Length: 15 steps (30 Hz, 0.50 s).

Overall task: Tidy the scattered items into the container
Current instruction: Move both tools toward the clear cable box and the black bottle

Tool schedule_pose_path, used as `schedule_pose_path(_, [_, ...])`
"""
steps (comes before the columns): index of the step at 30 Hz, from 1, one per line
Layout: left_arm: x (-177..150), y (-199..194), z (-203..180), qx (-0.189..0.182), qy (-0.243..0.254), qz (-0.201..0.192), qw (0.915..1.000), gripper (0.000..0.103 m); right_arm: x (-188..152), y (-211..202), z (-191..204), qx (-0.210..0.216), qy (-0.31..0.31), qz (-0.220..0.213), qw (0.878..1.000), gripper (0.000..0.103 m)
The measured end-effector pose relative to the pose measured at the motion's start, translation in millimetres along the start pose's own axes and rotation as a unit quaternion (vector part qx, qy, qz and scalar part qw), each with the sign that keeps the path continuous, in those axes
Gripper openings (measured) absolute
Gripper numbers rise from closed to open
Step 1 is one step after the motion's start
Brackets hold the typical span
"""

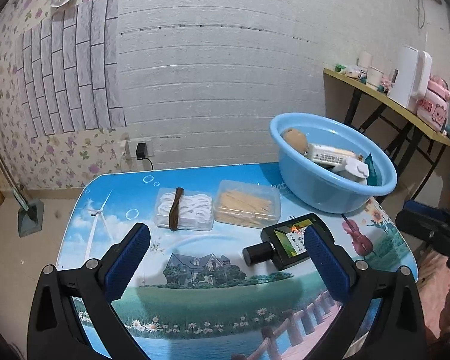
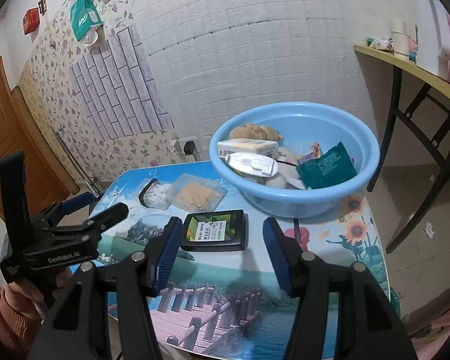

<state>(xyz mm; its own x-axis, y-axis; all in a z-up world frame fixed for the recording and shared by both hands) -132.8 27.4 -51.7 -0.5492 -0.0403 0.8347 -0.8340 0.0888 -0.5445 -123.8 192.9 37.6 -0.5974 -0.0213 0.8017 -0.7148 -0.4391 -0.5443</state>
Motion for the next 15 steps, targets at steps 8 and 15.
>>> schedule_pose_path(8, [-10, 1, 17, 0.001, -0.024, 0.014, 0.9996, 0.103, -7, 6, 1, 0.004, -0.001, 0.004, 1.0, 0.055])
schedule_pose_path(15, [-22, 7, 30, 0.012, -0.019, 0.023, 0.9995, 0.103, -22, 25, 2, 0.005, 0.001, 0.033, 0.999, 0.055])
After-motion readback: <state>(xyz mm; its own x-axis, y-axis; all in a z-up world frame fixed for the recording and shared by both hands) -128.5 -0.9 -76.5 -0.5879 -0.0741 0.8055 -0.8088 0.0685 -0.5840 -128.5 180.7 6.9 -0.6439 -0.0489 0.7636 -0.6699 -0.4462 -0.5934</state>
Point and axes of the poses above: each gripper's, at about its wrist camera, not at the fingertips, and y roughly the way its jaws point, z to its left, x to its top, the point moved 10 cm from there along y, roughly the way its jaws point, and after that the axes turned 7 degrees about -z, right-handed, at the moved point
